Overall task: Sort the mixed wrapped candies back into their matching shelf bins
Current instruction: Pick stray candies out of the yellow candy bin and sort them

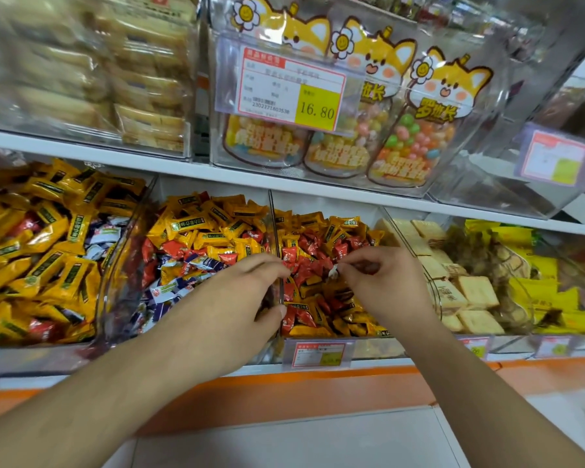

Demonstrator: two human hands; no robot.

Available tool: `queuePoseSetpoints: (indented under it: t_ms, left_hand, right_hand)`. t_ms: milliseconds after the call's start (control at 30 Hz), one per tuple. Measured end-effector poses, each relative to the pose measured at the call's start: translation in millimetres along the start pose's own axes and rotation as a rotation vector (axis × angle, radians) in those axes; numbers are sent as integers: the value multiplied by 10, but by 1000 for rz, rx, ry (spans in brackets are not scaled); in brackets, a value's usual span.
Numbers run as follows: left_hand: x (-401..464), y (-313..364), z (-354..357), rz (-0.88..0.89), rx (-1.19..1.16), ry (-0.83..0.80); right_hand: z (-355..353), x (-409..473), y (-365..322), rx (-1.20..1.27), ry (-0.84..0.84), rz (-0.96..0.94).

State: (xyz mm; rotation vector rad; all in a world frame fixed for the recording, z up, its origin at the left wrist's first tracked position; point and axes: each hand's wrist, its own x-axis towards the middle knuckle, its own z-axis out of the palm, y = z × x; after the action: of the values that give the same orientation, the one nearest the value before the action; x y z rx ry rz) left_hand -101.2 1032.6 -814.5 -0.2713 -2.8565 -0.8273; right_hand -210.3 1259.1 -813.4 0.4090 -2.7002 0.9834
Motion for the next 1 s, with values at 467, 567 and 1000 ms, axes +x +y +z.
queuePoseSetpoints:
  t_ms: [467, 567, 1000]
  left_hand:
    - [-14, -107, -223, -192, -17, 225]
    - [-20, -148, -173, -125, 63, 140]
    - [1, 44, 85, -10, 82, -42]
  right_hand:
    - [-80, -46, -376, 253, -99, 36]
    - [-36, 56, -18, 34, -103, 15]
    - [256, 179, 305, -282, -236, -23]
